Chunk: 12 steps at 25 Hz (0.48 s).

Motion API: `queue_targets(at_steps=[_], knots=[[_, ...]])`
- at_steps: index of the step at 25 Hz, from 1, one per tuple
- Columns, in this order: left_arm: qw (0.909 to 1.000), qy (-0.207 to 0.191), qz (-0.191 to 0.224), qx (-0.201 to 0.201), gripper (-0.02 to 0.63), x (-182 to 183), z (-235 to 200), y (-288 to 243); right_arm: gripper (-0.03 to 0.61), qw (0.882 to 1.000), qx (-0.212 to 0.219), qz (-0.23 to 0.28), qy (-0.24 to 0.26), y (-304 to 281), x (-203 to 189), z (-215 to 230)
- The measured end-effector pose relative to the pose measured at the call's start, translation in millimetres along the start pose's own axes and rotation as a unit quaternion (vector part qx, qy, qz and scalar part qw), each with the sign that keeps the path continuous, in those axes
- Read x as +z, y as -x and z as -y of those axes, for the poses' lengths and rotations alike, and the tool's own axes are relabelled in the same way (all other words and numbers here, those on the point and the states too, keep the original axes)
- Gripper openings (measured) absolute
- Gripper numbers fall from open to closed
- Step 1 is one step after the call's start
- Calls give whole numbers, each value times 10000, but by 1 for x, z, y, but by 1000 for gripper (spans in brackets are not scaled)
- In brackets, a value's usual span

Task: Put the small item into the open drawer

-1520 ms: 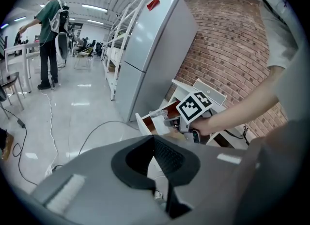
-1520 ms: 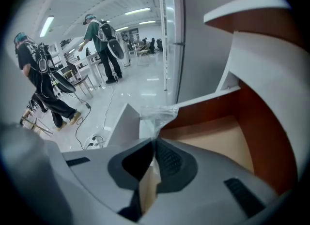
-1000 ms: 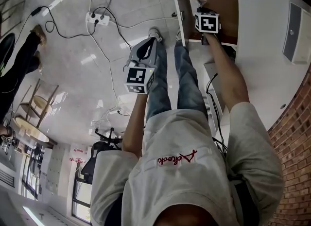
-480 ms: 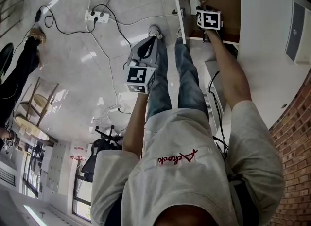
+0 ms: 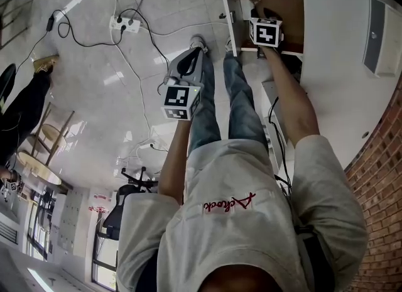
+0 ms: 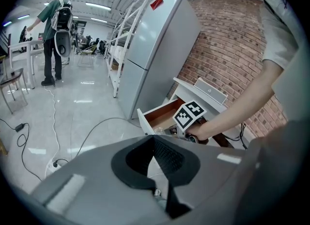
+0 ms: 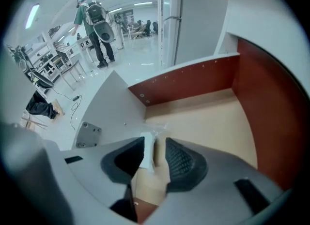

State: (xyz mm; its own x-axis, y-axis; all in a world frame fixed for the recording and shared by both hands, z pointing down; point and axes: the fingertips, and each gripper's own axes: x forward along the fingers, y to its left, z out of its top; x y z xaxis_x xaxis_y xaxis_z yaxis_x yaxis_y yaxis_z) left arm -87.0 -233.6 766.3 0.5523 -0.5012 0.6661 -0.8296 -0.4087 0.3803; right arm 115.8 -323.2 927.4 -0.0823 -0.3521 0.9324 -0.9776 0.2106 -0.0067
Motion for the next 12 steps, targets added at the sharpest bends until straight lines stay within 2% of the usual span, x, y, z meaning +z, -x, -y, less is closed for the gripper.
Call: queue_targets(at_steps=[3, 5, 12], knots=[[9999, -34, 100, 7, 9, 6, 3, 4, 124, 9995, -7, 316, -5, 18, 12, -5], [9998, -32, 215, 37, 9, 12, 4, 7, 84, 9988, 24, 489, 41, 31, 20, -10], [9987, -215, 449, 50, 9, 27, 9, 15, 17, 9936, 361, 1040, 240, 80, 36, -36]])
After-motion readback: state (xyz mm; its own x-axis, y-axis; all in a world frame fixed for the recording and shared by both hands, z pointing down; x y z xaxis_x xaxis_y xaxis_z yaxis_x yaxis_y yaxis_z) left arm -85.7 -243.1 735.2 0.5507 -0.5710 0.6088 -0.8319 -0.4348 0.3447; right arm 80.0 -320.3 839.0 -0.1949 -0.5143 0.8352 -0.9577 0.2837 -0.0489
